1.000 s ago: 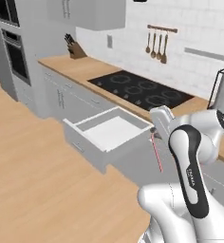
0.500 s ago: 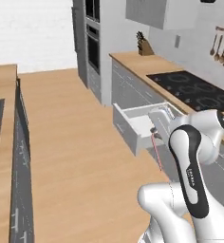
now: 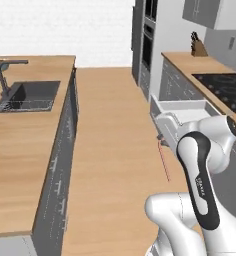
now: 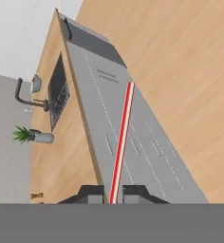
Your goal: Take a straw from the drawer in front and place it inside the glass cup on the dining counter.
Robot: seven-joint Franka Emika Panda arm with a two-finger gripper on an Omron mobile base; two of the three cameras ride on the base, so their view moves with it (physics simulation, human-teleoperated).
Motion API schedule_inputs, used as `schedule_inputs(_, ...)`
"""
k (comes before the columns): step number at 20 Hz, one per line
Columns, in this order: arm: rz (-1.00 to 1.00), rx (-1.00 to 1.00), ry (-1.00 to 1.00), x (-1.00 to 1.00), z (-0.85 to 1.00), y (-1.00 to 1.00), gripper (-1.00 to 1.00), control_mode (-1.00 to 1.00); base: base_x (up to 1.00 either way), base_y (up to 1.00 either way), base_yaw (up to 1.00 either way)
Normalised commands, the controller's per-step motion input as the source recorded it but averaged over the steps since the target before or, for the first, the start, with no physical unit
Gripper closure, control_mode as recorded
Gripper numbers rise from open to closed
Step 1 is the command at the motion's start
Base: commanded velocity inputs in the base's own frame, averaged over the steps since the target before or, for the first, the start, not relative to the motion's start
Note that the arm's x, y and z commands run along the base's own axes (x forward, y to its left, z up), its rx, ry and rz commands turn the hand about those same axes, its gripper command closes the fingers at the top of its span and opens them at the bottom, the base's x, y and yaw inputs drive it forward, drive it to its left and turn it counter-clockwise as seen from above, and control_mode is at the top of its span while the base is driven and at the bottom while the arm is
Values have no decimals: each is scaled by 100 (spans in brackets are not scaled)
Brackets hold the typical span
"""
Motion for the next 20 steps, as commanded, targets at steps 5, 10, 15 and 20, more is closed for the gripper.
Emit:
schedule_inputs(5,0,0,0,0,0,0,100,100,-94,8,30)
schedule_inputs(10,0,0,0,0,0,0,100,100,-29,75,14)
schedule_inputs(15,0,0,0,0,0,0,100,100,2,100,2)
schedule_inputs(20,0,0,0,0,0,0,100,100,-11,100,0)
